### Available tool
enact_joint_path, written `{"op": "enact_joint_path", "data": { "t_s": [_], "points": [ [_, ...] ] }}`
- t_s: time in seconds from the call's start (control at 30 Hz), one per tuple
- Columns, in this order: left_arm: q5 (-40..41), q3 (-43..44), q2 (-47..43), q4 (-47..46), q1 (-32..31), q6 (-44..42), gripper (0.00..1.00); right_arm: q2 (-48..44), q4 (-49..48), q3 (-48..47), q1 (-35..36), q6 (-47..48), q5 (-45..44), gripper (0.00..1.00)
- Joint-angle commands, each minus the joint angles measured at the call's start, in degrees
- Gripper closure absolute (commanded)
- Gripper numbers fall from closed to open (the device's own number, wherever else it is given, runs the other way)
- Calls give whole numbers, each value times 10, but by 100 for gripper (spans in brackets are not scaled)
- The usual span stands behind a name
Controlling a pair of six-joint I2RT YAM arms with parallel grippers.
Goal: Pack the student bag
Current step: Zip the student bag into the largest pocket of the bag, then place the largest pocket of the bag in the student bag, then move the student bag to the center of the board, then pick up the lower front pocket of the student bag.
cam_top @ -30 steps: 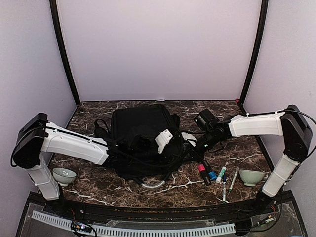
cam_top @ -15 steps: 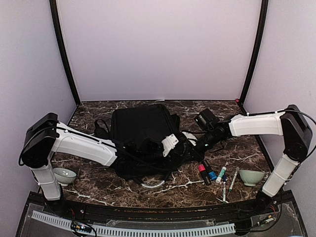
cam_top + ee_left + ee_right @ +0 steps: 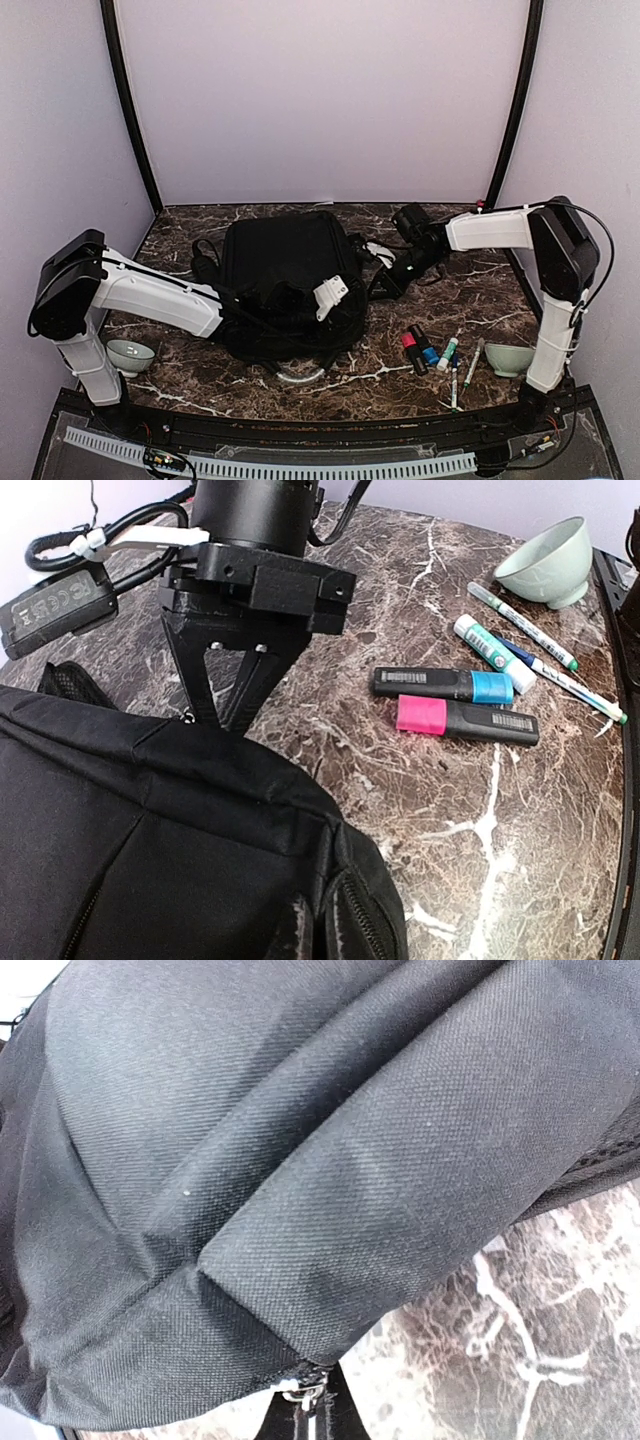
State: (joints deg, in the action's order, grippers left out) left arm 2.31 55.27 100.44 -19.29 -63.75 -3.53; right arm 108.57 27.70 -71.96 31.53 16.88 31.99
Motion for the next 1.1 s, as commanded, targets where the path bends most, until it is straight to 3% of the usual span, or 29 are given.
{"op": "enact_joint_path", "data": {
  "t_s": [0.0, 0.1, 0.17, 0.27, 0.57, 0.67, 0.77, 0.87, 1.07],
  "points": [
    [-29, -12, -31, 23, -6, 24, 88, 20, -48, -48, -17, -26, -31, 100],
    [9, -6, -40, 41, -7, 32, 54, 13, -63, -41, -25, -38, -40, 100],
    [34, -10, -56, 43, -7, 31, 43, 4, -72, -31, -38, -48, -48, 100],
    [69, -20, -83, 46, -6, 17, 35, -15, -89, -10, -63, -62, -57, 100],
    [133, -9, -102, 123, 19, 25, 28, -46, -99, 34, -129, -68, -56, 98],
    [132, -2, -95, 152, 26, 41, 28, -63, -71, 36, -130, -50, -50, 72],
    [134, 0, -97, 170, 26, 60, 28, -117, -60, 54, -134, -29, -72, 55],
    [145, 0, -104, 181, 27, 76, 28, -166, -26, 77, -142, -2, -99, 48],
    [156, 21, -97, 221, 55, 80, 28, -261, 64, 111, -149, 61, -118, 45]
  ]
}}
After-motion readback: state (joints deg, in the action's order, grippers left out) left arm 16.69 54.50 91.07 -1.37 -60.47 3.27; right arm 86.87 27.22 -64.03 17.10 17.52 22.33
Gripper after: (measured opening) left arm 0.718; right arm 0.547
